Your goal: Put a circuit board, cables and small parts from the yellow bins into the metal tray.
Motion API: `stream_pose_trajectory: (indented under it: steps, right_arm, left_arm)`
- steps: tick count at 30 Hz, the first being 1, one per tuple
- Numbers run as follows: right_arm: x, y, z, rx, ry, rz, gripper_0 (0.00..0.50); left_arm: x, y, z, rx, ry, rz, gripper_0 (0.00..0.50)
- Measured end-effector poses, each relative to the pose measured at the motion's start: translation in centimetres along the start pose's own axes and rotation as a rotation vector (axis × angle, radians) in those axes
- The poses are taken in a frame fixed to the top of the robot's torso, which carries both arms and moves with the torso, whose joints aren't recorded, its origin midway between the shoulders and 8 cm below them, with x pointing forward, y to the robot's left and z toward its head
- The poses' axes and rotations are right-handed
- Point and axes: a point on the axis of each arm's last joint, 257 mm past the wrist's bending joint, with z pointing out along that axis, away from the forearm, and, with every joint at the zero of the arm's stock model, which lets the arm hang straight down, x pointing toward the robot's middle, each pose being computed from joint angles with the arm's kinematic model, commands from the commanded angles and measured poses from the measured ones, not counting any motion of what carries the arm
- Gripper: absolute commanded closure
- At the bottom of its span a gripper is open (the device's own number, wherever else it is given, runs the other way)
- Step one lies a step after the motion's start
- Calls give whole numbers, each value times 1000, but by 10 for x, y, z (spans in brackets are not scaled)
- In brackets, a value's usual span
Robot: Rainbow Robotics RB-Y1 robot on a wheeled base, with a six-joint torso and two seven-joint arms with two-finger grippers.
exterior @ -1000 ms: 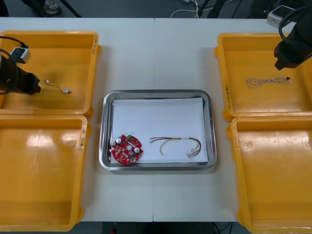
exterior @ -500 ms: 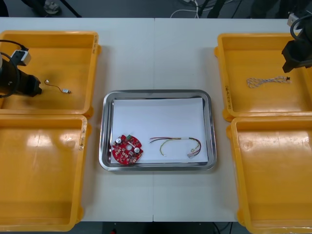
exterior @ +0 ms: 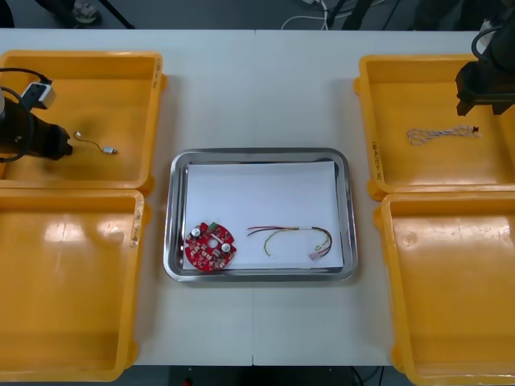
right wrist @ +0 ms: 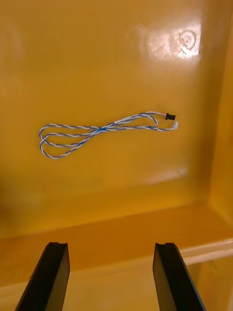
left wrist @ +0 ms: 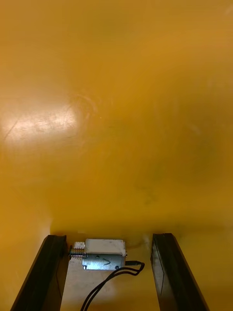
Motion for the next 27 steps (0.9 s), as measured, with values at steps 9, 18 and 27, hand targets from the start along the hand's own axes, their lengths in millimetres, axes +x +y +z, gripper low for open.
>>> stream_pose_trajectory:
  steps: [9,18,27]
  right_arm:
    - [-14,-3,18,-62,0,119,0]
    - [-27,-2,26,-97,-32,348,0]
    - [-30,-4,50,-102,-33,558,0]
  left_arm:
    - [0,0,0,0,0,3,500]
    - [0,0,0,1,-1,3,500]
    - [0,0,0,0,0,3,500]
